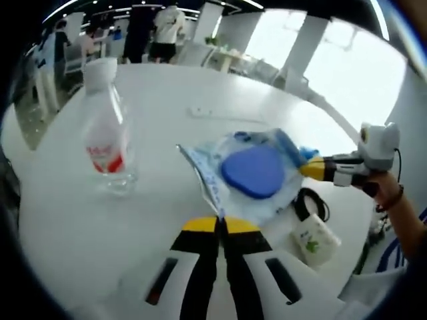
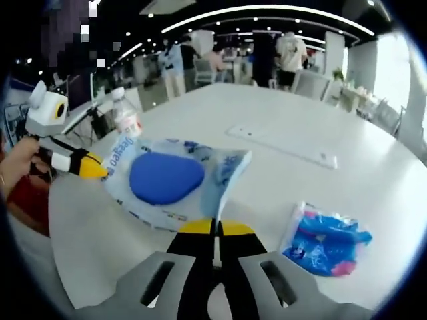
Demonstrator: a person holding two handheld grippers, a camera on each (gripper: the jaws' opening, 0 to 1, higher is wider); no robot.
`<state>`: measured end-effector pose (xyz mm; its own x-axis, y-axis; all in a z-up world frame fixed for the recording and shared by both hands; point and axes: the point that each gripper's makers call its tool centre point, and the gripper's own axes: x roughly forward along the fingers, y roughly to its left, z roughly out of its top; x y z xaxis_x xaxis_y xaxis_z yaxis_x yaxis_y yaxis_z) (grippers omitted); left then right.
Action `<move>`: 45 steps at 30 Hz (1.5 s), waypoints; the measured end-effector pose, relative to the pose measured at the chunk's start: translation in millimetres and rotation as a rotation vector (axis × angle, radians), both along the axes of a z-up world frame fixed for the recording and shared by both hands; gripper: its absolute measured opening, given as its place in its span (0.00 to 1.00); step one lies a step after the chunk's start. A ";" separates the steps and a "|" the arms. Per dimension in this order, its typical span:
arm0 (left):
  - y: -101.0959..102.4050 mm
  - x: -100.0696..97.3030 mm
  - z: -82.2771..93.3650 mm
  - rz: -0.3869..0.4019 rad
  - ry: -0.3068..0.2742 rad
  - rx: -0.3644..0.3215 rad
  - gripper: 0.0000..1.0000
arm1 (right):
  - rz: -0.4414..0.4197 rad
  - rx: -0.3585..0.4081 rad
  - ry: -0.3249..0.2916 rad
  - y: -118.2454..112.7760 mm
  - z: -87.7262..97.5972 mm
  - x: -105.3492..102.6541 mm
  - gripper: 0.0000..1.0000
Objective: Arrange the tabletop items into an orderly group along one side of the table until the central work area is clear of visible clutter.
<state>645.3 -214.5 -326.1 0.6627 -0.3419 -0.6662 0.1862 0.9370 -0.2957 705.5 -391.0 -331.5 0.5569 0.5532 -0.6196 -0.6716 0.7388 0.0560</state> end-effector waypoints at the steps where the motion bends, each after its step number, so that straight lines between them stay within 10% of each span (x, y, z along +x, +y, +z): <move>1: -1.4 3.5 -0.8 -0.005 -0.001 0.003 0.00 | -0.010 0.005 0.004 -2.2 -0.3 1.1 0.02; 21: -20.0 57.5 -35.3 -0.086 0.029 0.093 0.00 | -0.131 0.005 0.037 -26.2 -27.4 23.4 0.02; 45: -23.5 69.9 -62.8 -0.070 0.018 0.201 0.00 | -0.118 -0.090 0.055 -32.1 -57.8 27.2 0.03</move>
